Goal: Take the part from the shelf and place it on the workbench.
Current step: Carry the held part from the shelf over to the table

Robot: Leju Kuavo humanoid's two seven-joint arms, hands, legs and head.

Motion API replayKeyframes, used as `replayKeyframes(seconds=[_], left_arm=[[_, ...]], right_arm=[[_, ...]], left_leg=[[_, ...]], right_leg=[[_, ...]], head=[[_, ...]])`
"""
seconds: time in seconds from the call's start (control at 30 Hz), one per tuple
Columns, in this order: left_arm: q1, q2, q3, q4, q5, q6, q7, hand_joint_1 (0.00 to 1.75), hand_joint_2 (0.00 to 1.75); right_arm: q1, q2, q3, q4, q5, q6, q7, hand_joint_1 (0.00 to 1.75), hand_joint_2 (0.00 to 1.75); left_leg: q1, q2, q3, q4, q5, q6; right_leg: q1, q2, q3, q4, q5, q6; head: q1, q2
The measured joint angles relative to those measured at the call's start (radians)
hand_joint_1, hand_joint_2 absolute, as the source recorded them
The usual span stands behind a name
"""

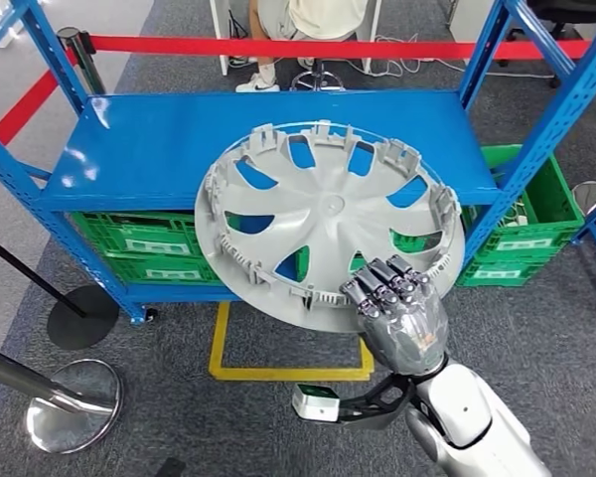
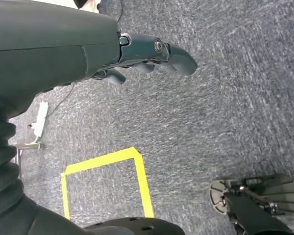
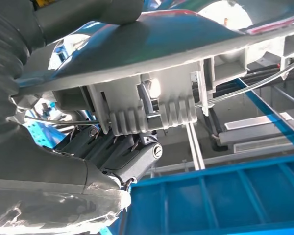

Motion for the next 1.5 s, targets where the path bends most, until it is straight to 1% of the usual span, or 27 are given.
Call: replayKeyframes(seconds=[0.07, 0.13, 0.23, 0.27, 0.3, 0.33, 0.4, 0.43, 0.5, 0.53, 0.6, 0.67, 0.73, 0.8, 0.83, 0.87, 0.93, 1.0, 1.03, 1.1, 1.17, 1.27, 1.3, 1.33, 1.37, 1.43, 1.5], left_arm=[[0.001, 0.001, 0.0, 0.0, 0.0, 0.0, 0.0, 0.0, 1.75], [0.001, 0.001, 0.0, 0.0, 0.0, 0.001, 0.0, 0.0, 1.75], [0.0, 0.002, 0.0, 0.0, 0.002, 0.006, 0.0, 0.0, 1.75], [0.0, 0.003, 0.0, 0.0, 0.004, 0.008, 0.0, 0.0, 1.75], [0.0, 0.004, 0.0, 0.0, 0.006, 0.011, 0.002, 0.0, 1.75], [0.0, 0.004, 0.0, 0.0, 0.008, 0.012, 0.004, 0.0, 1.75], [-0.001, 0.005, 0.0, 0.0, 0.009, 0.013, 0.011, 0.0, 1.75], [-0.002, 0.005, 0.0, 0.0, 0.009, 0.013, 0.013, 0.0, 1.75], [-0.006, 0.004, 0.0, 0.0, 0.01, 0.013, 0.015, 0.0, 1.75], [-0.007, 0.003, 0.0, 0.0, 0.01, 0.013, 0.015, 0.0, 1.75], [-0.005, 0.003, 0.0, 0.0, 0.01, 0.013, 0.015, 0.0, 1.75], [0.0, 0.004, 0.001, 0.0, 0.012, 0.013, 0.016, 0.0, 1.75], [0.001, 0.005, 0.001, 0.0, 0.014, 0.013, 0.017, 0.0, 1.75], [0.002, 0.006, 0.002, 0.0, 0.016, 0.013, 0.018, 0.0, 1.75], [0.002, 0.007, 0.002, 0.0, 0.017, 0.013, 0.019, 0.0, 1.75], [0.002, 0.007, 0.002, 0.0, 0.017, 0.013, 0.02, 0.0, 1.75], [0.001, 0.007, 0.002, 0.0, 0.017, 0.012, 0.021, 0.0, 1.75], [0.0, 0.006, 0.002, 0.0, 0.017, 0.012, 0.021, 0.0, 1.75], [0.0, 0.006, 0.002, 0.0, 0.017, 0.012, 0.021, 0.0, 1.75], [0.002, 0.007, 0.002, 0.0, 0.017, 0.012, 0.022, 0.0, 1.75], [0.003, 0.007, 0.002, 0.0, 0.017, 0.012, 0.024, 0.0, 1.75], [0.001, 0.007, 0.002, 0.0, 0.017, 0.01, 0.024, 0.0, 1.75], [0.002, 0.007, 0.002, 0.0, 0.017, 0.009, 0.024, 0.0, 1.75], [0.003, 0.008, 0.002, 0.0, 0.017, 0.009, 0.025, 0.0, 1.75], [0.004, 0.009, 0.002, 0.0, 0.017, 0.008, 0.025, 0.0, 1.75], [0.005, 0.009, 0.003, 0.0, 0.017, 0.008, 0.026, 0.0, 1.75], [0.002, 0.009, 0.003, 0.0, 0.017, 0.007, 0.026, 0.0, 1.75]], right_arm=[[-0.003, 0.0, 0.003, 0.003, 0.0, 0.0, 0.001, 1.75, 1.75], [-0.007, 0.0, 0.006, 0.007, 0.0, 0.0, 0.003, 1.75, 1.75], [-0.012, 0.001, 0.009, 0.015, 0.0, 0.0, 0.005, 1.75, 1.75], [-0.014, 0.001, 0.01, 0.019, 0.0, 0.0, 0.007, 1.75, 1.75], [-0.016, 0.001, 0.011, 0.022, 0.0, 0.0, 0.008, 1.75, 1.75], [-0.018, 0.001, 0.012, 0.026, 0.0, 0.0, 0.009, 1.75, 1.75], [-0.022, 0.001, 0.014, 0.033, 0.0, 0.0, 0.009, 1.75, 1.75], [-0.024, 0.001, 0.014, 0.035, 0.0, 0.0, 0.009, 1.75, 1.75], [-0.029, 0.0, 0.014, 0.037, -0.001, 0.0, 0.009, 1.75, 1.75], [-0.031, 0.0, 0.015, 0.038, -0.001, 0.0, 0.01, 1.75, 1.75], [-0.035, 0.0, 0.016, 0.042, -0.001, 0.0, 0.009, 1.75, 1.75], [-0.038, 0.0, 0.016, 0.046, -0.001, 0.0, 0.006, 1.75, 1.75], [-0.041, -0.001, 0.016, 0.051, -0.001, 0.0, 0.001, 1.75, 1.75], [-0.043, -0.001, 0.015, 0.054, -0.001, 0.0, -0.009, 1.75, 1.75], [-0.044, -0.002, 0.014, 0.055, -0.001, 0.0, -0.015, 1.75, 1.75], [-0.044, -0.002, 0.012, 0.056, -0.001, 0.0, -0.02, 1.75, 1.75], [-0.045, -0.003, 0.007, 0.056, -0.001, 0.0, -0.028, 1.75, 1.75], [-0.048, -0.003, 0.003, 0.055, -0.001, 0.0, -0.032, 1.75, 1.75], [-0.05, -0.003, 0.001, 0.055, -0.001, 0.0, -0.034, 1.75, 1.75], [-0.052, -0.004, -0.003, 0.055, -0.001, 0.0, -0.04, 1.75, 1.75], [-0.054, -0.004, -0.006, 0.055, -0.001, 0.0, -0.046, 1.75, 1.75], [-0.054, -0.004, -0.01, 0.056, -0.001, 0.0, -0.054, 1.75, 1.75], [-0.053, -0.004, -0.011, 0.056, -0.001, 0.0, -0.055, 1.75, 1.75], [-0.053, -0.004, -0.012, 0.057, -0.001, 0.0, -0.056, 1.75, 1.75], [-0.053, -0.004, -0.012, 0.058, -0.001, 0.0, -0.057, 1.75, 1.75], [-0.054, -0.004, -0.012, 0.058, -0.001, 0.0, -0.057, 1.75, 1.75], [-0.056, -0.004, -0.012, 0.058, -0.001, 0.0, -0.058, 1.75, 1.75]], left_leg=[[0.003, -0.001, -0.008, -0.005, 0.016, -0.012], [0.005, -0.003, -0.02, 0.012, -0.011, -0.025], [0.008, -0.003, -0.074, 0.183, -0.14, -0.04], [0.009, -0.003, -0.089, 0.246, -0.165, -0.043], [0.01, -0.003, -0.093, 0.286, -0.165, -0.045], [0.011, -0.003, -0.084, 0.298, -0.141, -0.046], [0.013, -0.003, -0.02, 0.233, -0.08, -0.046], [0.013, -0.003, 0.034, 0.164, -0.075, -0.045], [0.012, -0.005, 0.12, 0.034, -0.109, -0.033], [0.01, -0.005, 0.138, -0.001, -0.124, -0.025], [0.008, -0.004, 0.133, -0.01, -0.121, -0.007], [0.008, -0.002, 0.126, -0.011, -0.109, 0.009], [0.006, -0.003, 0.114, -0.01, -0.097, 0.018], [0.003, -0.011, 0.099, -0.009, -0.086, 0.019], [0.002, -0.017, 0.094, -0.009, -0.081, 0.019], [0.001, -0.025, 0.089, -0.009, -0.076, 0.017], [0.0, -0.042, 0.083, -0.008, -0.069, 0.012], [0.002, -0.058, 0.072, -0.003, -0.061, 0.002], [0.005, -0.065, 0.065, -0.002, -0.057, -0.004], [0.008, -0.078, 0.055, 0.001, -0.052, -0.016], [0.007, -0.059, 0.033, 0.039, -0.081, -0.027], [0.009, -0.013, -0.055, 0.225, -0.177, -0.043], [0.01, -0.008, -0.075, 0.273, -0.191, -0.047], [0.011, -0.006, -0.079, 0.287, -0.187, -0.048], [0.012, -0.003, -0.063, 0.261, -0.165, -0.049], [0.012, 0.029, 0.009, 0.131, -0.101, -0.05], [0.008, 0.059, 0.059, 0.027, -0.069, -0.04]], right_leg=[[0.002, 0.001, 0.0, -0.015, 0.008, -0.007], [-0.002, -0.002, -0.012, -0.019, 0.028, -0.021], [-0.006, -0.006, -0.043, -0.019, 0.052, -0.035], [-0.006, -0.007, -0.056, -0.018, 0.06, -0.035], [-0.006, -0.007, -0.07, -0.017, 0.069, -0.034], [-0.006, -0.007, -0.084, -0.015, 0.078, -0.033], [-0.007, -0.006, -0.111, -0.011, 0.098, -0.027], [-0.006, -0.005, -0.121, -0.008, 0.106, -0.023], [-0.003, -0.004, -0.135, -0.003, 0.123, -0.012], [-0.003, -0.004, -0.14, -0.003, 0.131, -0.006], [-0.007, -0.005, -0.15, -0.002, 0.14, 0.005], [-0.01, -0.004, -0.174, 0.051, 0.098, 0.014], [-0.01, -0.004, -0.223, 0.186, 0.016, 0.019], [-0.01, -0.004, -0.253, 0.295, -0.034, 0.019], [-0.009, -0.003, -0.239, 0.294, -0.032, 0.016], [-0.009, 0.001, -0.202, 0.249, -0.014, 0.013], [-0.009, 0.034, -0.1, 0.1, 0.027, 0.002], [-0.009, 0.067, -0.044, 0.01, 0.037, -0.006], [-0.008, 0.072, -0.041, 0.002, 0.034, -0.008], [-0.007, 0.051, -0.045, 0.0, 0.041, -0.014], [-0.012, 0.028, -0.046, -0.007, 0.047, -0.025], [-0.012, -0.009, -0.052, -0.008, 0.052, -0.031], [-0.012, -0.022, -0.054, -0.008, 0.053, -0.031], [-0.012, -0.034, -0.057, -0.007, 0.054, -0.031], [-0.012, -0.045, -0.058, -0.006, 0.054, -0.03], [-0.011, -0.066, -0.058, -0.003, 0.054, -0.025], [-0.004, -0.084, -0.062, 0.004, 0.052, -0.015]], head=[[0.0, 0.0], [-0.001, 0.0], [-0.006, 0.0], [-0.007, 0.0], [-0.007, 0.0], [-0.007, 0.0], [-0.007, 0.0], [-0.007, 0.0], [-0.007, 0.0], [-0.007, 0.0], [-0.007, 0.0], [-0.005, 0.0], [-0.003, 0.0], [-0.003, 0.0], [-0.003, 0.0], [-0.003, 0.0], [-0.004, 0.0], [-0.006, 0.0], [-0.007, 0.0], [-0.008, 0.0], [-0.015, 0.0], [-0.025, 0.0], [-0.025, 0.0], [-0.025, 0.0], [-0.025, 0.0], [-0.026, 0.0], [-0.025, 0.0]])
